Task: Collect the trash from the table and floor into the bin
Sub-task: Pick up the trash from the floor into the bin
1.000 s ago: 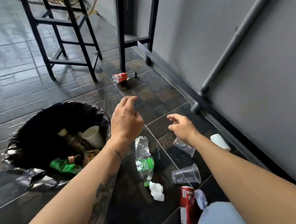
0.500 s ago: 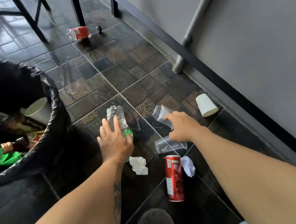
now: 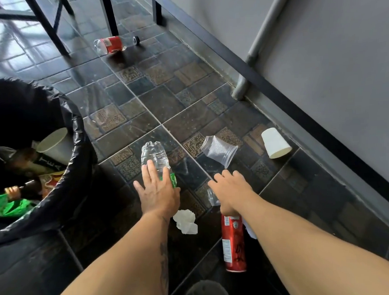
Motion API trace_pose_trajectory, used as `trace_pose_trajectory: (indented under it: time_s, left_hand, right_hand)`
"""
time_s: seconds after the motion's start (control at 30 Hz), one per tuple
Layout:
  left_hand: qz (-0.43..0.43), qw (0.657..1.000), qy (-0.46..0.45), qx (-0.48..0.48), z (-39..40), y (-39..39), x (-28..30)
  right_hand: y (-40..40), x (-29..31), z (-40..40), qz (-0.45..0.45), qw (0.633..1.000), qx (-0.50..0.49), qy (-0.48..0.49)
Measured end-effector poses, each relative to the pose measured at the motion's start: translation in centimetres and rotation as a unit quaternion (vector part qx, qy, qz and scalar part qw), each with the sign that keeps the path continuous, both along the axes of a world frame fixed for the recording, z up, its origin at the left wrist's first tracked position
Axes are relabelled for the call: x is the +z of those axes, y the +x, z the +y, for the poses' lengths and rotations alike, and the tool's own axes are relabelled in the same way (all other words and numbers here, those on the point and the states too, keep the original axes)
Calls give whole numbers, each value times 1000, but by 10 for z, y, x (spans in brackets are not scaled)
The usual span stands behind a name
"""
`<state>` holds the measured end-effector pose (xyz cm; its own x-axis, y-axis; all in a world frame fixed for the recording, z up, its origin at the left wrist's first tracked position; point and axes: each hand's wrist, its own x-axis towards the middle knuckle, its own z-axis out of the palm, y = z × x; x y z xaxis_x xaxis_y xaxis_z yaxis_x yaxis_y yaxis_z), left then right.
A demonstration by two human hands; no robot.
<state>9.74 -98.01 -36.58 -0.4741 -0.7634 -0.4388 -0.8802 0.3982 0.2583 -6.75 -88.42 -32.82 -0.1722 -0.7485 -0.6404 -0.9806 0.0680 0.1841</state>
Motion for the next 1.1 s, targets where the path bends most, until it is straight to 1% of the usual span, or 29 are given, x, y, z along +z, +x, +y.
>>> trace_pose_trajectory:
  time_s: [0.1,0.3,0.5,0.7,0.83,0.97,1.1]
  left_hand:
    - [1,1000,3,1,-1,2,-1]
    - [-13,1000,-26,-6,-3,13,0]
    - [-15,1000,-14,3,-8,22,0]
    - [11,999,-10,31,-17,19,-1]
    - [6,1000,-11,28,-20,17,-4]
    - [-6,1000,-13,26,-20,16,-4]
    - [-27,999,-7,24,-22,14,-3]
  right_hand:
    - [5,-1,-6,15,1000,-4,13]
    - [9,-7,-10,17,999,-21,26]
    - [12,-8,-12,9,999,-45,23]
    - [6,8,-33,-18,992,-108,-65]
    - [-14,21,-44,-16,982,-156,-108]
    - [-28,23,-48,3,979,-139,-147]
    - [-19,18,-68,9,977,-113,-183]
